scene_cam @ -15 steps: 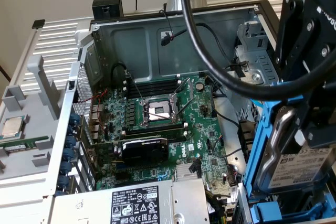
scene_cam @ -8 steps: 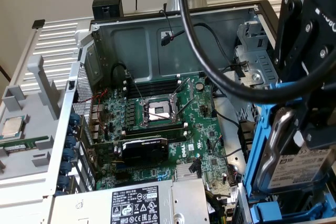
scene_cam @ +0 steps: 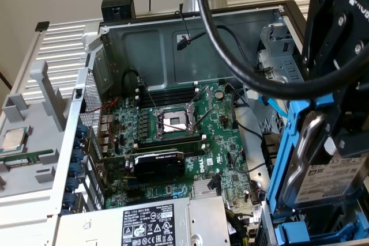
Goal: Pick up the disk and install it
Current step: 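Insert the disk into the insertion slot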
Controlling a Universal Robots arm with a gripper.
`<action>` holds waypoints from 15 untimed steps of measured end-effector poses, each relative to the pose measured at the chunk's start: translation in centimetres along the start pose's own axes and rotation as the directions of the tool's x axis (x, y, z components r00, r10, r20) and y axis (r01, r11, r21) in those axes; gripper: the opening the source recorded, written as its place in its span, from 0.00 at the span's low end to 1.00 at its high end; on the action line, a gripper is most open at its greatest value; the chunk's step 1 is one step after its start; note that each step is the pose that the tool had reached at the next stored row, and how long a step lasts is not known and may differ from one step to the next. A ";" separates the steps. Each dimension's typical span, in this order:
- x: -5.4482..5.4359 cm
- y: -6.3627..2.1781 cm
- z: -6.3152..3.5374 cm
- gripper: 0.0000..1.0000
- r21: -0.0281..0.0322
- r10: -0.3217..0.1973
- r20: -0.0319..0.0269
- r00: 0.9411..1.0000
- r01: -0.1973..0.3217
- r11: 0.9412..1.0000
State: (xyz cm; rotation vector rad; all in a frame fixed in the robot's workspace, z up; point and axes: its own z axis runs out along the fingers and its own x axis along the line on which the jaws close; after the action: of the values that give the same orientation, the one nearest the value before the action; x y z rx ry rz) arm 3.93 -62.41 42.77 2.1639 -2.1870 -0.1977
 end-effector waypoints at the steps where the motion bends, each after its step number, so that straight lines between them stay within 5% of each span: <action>1: 0.0 0.00 0.00 0.37 -0.001 0.000 0.000 1.000 0.000 1.000; 5: 0.1 -0.02 -0.03 0.37 -0.008 0.001 0.000 1.000 -0.001 1.000; 15: 0.4 -0.34 -0.03 0.37 -0.013 0.000 0.004 1.000 0.000 1.000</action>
State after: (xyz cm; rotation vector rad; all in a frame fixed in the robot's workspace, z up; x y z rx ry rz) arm 4.26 -62.77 42.74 2.1583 -2.1817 -0.2156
